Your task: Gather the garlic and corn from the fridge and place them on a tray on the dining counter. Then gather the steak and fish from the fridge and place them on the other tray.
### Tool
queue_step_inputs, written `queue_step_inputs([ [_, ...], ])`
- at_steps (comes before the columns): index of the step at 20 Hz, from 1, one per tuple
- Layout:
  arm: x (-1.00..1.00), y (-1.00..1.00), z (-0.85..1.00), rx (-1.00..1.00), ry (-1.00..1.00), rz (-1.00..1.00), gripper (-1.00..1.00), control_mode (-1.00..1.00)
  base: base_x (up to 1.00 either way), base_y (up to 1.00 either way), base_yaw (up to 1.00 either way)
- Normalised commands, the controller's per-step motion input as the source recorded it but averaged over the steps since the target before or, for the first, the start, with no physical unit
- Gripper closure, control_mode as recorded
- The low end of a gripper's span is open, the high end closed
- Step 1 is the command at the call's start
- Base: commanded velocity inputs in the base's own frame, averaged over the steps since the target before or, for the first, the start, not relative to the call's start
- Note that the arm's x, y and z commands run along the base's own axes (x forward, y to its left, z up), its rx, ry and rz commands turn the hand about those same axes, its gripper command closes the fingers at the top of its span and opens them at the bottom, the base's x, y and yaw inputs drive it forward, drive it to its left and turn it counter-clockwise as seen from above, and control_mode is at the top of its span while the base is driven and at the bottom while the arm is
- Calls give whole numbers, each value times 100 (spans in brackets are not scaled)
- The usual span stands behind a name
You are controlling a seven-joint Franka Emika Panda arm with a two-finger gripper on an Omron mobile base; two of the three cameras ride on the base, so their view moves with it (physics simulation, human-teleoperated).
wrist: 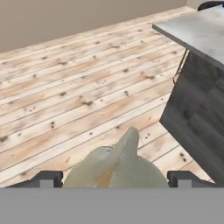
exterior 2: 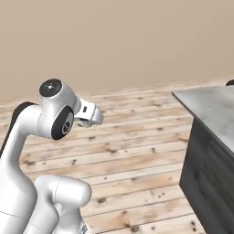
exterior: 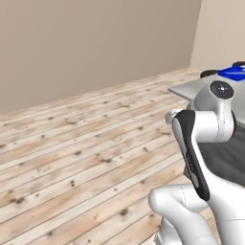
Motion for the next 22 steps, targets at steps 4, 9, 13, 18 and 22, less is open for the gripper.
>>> queue_step_inputs([
  [4,0,0,0,0,0,0,100,100,100,23,-31],
  [9,0,0,0,0,0,0,100,100,100,23,-32],
  [13,0,0,0,0,0,0,100,100,100,23,-32],
  [18,0,0,0,0,0,0,100,100,100,21,-32],
  [22,0,0,0,0,0,0,100,100,100,21,-34],
])
